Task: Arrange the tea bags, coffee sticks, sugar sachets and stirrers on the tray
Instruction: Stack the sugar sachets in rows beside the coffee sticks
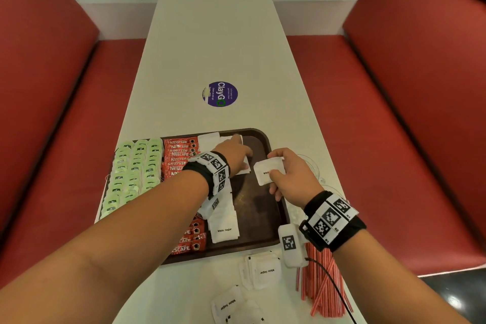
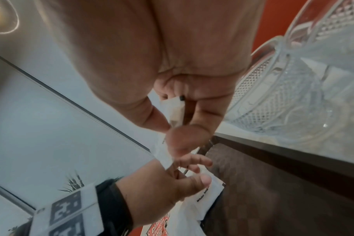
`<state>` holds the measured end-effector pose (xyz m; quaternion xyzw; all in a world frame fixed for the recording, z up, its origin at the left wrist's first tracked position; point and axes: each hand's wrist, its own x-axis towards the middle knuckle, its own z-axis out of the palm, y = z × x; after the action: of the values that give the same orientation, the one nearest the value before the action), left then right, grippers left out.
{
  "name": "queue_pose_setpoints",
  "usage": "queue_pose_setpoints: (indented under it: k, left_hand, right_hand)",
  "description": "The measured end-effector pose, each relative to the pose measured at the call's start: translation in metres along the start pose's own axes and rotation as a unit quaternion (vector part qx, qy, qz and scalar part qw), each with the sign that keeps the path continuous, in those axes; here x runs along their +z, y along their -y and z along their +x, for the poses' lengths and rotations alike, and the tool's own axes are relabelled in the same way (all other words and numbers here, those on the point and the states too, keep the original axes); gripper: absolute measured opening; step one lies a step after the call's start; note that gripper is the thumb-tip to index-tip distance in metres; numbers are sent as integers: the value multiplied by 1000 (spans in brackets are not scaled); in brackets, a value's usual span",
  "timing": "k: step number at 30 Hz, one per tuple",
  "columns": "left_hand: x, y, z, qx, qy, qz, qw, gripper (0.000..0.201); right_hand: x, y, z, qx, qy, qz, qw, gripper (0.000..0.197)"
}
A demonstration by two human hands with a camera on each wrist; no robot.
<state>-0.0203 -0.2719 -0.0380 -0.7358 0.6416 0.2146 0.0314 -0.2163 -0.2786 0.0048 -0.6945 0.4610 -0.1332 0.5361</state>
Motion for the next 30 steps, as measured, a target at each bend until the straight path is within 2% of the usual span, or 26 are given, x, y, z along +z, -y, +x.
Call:
queue_pose_setpoints:
  k: [3, 5, 7, 9, 11, 13, 16, 19, 22, 25, 30]
  left_hand:
    - [-16, 1, -12, 33, -45, -81, 995, 34]
    - [-29, 1, -23, 54, -89, -159, 982, 32]
    - [-38, -3, -39, 82, -81, -213, 970, 26]
    - [-39, -6, -51, 110, -62, -211, 969, 18]
    - [-35, -5, -57, 114, -72, -210, 968, 14]
    - [-32, 2, -56, 92, -108, -229, 963, 11]
    - [-28, 20, -51, -4, -153, -240, 959, 14]
    - [-18, 33, -41, -63, -139, -197, 969, 13]
    - [-4, 30, -32, -56, -84, -160, 982, 12]
    - [5, 27, -26, -50, -40, -113, 991, 17]
    - [5, 25, -21, -62, -55, -55, 995, 21]
  right_hand:
    - [1, 1, 1, -5, 0, 7, 1000, 29]
    - [2, 2, 1, -11, -3, 7, 1000, 27]
    - [3, 3, 2, -16, 2, 19, 1000, 27]
    - [5, 6, 2, -14, 13, 40, 999, 25]
    - [7, 8, 1, -10, 22, 62, 998, 23]
    - [7, 10, -1, -5, 18, 75, 997, 26]
    - [5, 7, -5, -1, -2, 56, 998, 37]
    - [2, 2, -9, -20, -3, 5, 1000, 32]
    - [0, -2, -16, -49, 20, -57, 997, 19]
    - [1, -6, -27, -63, 61, -113, 990, 15]
    - [4, -16, -43, -66, 89, -211, 971, 16]
